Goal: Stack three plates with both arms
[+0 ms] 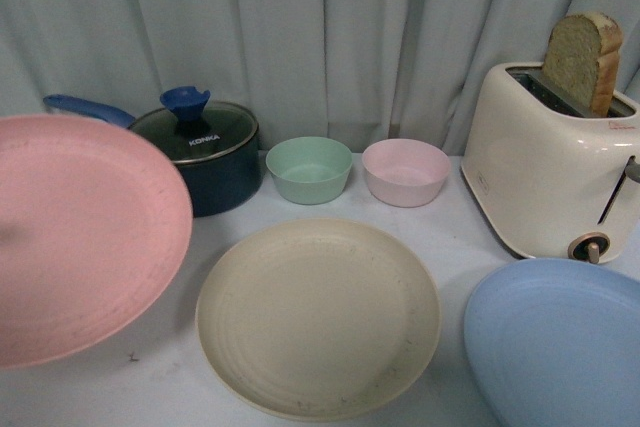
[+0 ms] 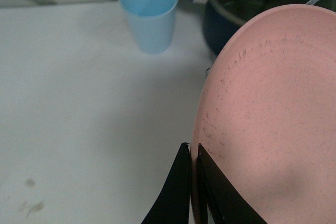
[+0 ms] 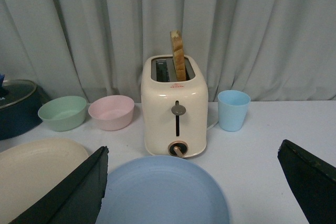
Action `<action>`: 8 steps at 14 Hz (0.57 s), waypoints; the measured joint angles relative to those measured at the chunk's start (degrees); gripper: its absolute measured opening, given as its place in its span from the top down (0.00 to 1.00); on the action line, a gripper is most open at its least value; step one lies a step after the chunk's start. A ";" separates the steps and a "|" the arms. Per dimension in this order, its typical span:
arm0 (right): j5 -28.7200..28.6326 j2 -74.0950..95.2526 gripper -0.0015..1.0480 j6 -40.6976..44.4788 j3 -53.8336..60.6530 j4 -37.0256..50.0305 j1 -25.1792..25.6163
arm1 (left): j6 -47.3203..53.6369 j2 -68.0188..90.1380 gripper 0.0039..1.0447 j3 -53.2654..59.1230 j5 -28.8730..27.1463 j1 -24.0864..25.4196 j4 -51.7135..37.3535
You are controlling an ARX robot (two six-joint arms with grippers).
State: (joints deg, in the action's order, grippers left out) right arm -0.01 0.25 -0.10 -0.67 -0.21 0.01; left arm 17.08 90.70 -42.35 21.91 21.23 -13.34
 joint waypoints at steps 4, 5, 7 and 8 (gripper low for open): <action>0.02 0.00 0.06 0.00 0.00 0.00 0.00 | -9.99 0.02 0.98 -0.15 -4.52 -22.16 -5.07; 0.00 0.00 0.06 -0.02 0.00 0.00 0.00 | -11.85 3.89 0.98 -1.09 -5.88 -26.14 -6.19; 0.00 0.00 0.06 0.00 0.00 0.00 0.00 | -14.95 11.04 0.98 -3.08 -8.55 -30.95 -8.39; 0.00 0.00 0.06 0.00 0.00 0.00 0.00 | -17.99 16.22 0.98 -5.55 -10.62 -32.85 -10.73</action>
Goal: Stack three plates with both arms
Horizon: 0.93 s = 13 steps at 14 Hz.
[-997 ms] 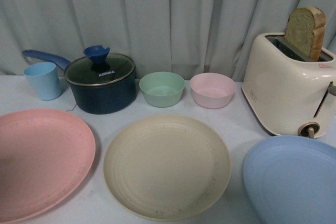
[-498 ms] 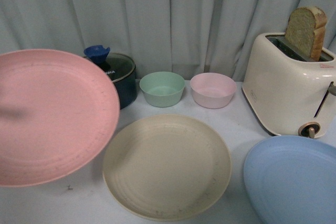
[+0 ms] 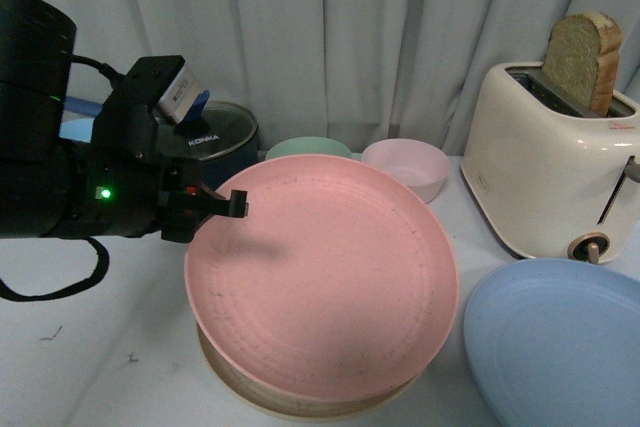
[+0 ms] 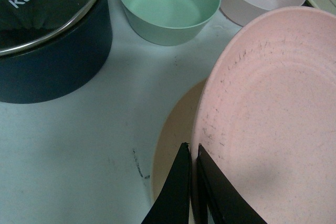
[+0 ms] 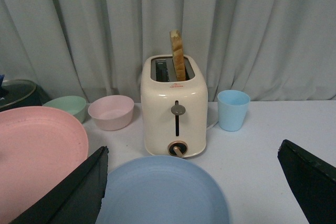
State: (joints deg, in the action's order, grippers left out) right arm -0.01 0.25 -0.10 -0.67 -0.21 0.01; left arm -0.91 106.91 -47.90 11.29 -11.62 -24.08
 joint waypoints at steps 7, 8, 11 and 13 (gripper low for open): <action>0.00 0.00 0.06 0.00 0.00 0.00 0.00 | -2.38 4.52 0.98 -1.27 -1.18 2.10 -1.16; 0.00 0.00 0.06 0.00 0.00 0.00 0.00 | -2.36 4.70 0.98 -1.05 -1.25 2.32 -1.38; 0.00 0.00 0.06 0.00 0.00 0.00 0.00 | -2.56 6.47 0.98 0.17 -1.25 1.92 -2.05; 0.02 0.00 0.06 0.00 0.00 0.00 0.00 | -4.09 7.02 0.97 0.31 -0.79 1.51 -2.08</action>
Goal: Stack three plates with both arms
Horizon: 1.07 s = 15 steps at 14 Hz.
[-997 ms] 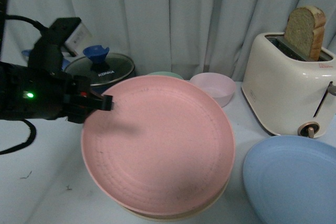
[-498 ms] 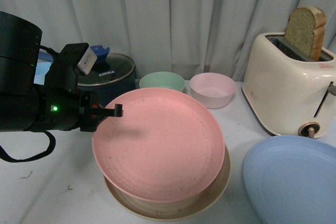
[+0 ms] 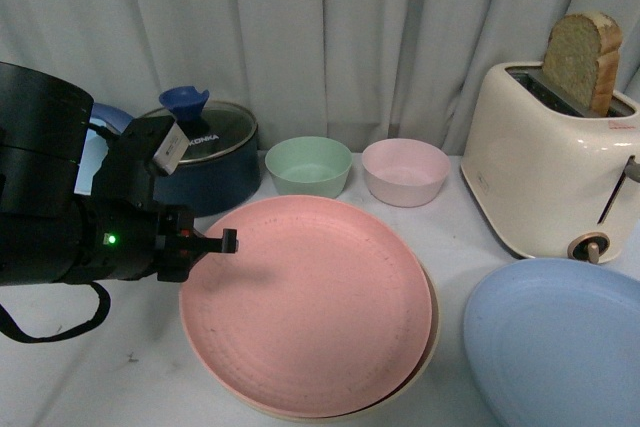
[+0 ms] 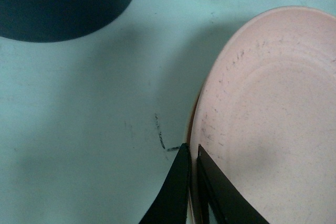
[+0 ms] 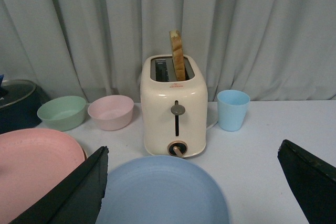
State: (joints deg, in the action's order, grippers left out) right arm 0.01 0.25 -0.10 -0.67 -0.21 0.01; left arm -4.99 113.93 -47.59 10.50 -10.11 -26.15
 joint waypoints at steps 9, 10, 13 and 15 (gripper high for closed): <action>0.00 0.00 0.06 -0.02 0.00 0.00 0.00 | -9.79 -19.67 0.05 8.94 5.38 4.57 -2.97; -0.04 0.00 0.06 0.00 0.00 0.00 0.00 | -6.16 -20.20 0.16 14.78 -3.30 4.96 -19.98; 0.00 0.00 0.06 -0.02 0.00 0.02 0.00 | 2.54 -29.48 0.50 30.75 -11.26 10.84 -40.68; 0.00 0.00 0.06 0.00 0.00 0.00 0.00 | 3.93 -35.78 0.75 34.91 -10.51 10.03 -38.91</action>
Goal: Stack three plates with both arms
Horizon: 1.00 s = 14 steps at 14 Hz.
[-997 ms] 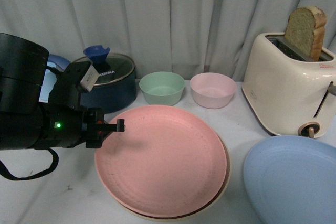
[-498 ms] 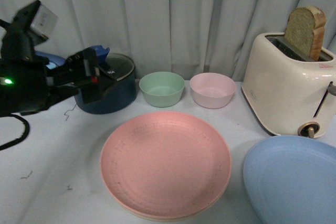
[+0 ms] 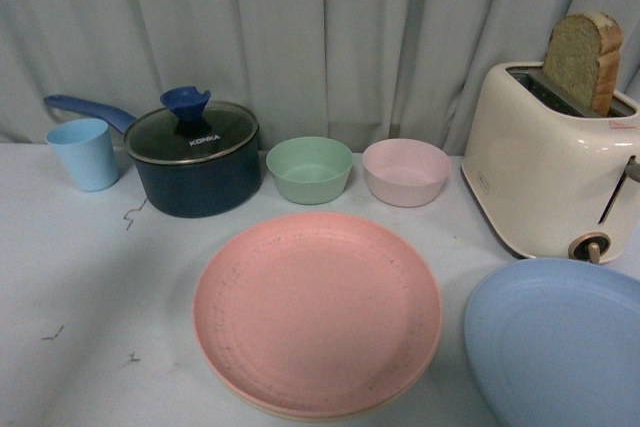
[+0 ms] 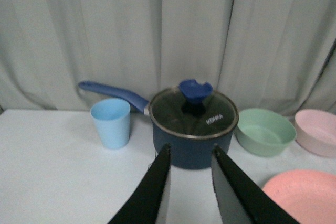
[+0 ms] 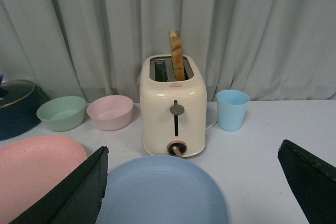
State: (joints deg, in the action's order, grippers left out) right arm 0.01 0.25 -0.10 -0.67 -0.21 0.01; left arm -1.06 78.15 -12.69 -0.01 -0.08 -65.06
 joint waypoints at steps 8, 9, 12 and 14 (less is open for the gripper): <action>0.00 0.00 0.06 0.00 0.00 0.00 0.00 | 0.20 -25.64 0.99 10.10 -0.02 0.02 16.04; 0.00 0.00 0.06 0.00 0.00 0.00 0.00 | 0.20 -28.89 0.99 10.67 -0.02 0.02 18.62; 0.00 0.00 0.06 0.00 0.00 0.00 0.00 | 0.20 -39.08 0.99 12.02 -0.02 0.02 27.45; 0.00 0.00 0.06 0.00 0.00 0.00 0.00 | 0.20 -45.86 0.99 12.04 -0.02 0.02 33.42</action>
State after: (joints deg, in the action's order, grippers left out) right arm 0.01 0.25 -0.10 -0.67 -0.21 0.01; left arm -0.86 32.29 -0.64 -0.03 -0.05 -31.64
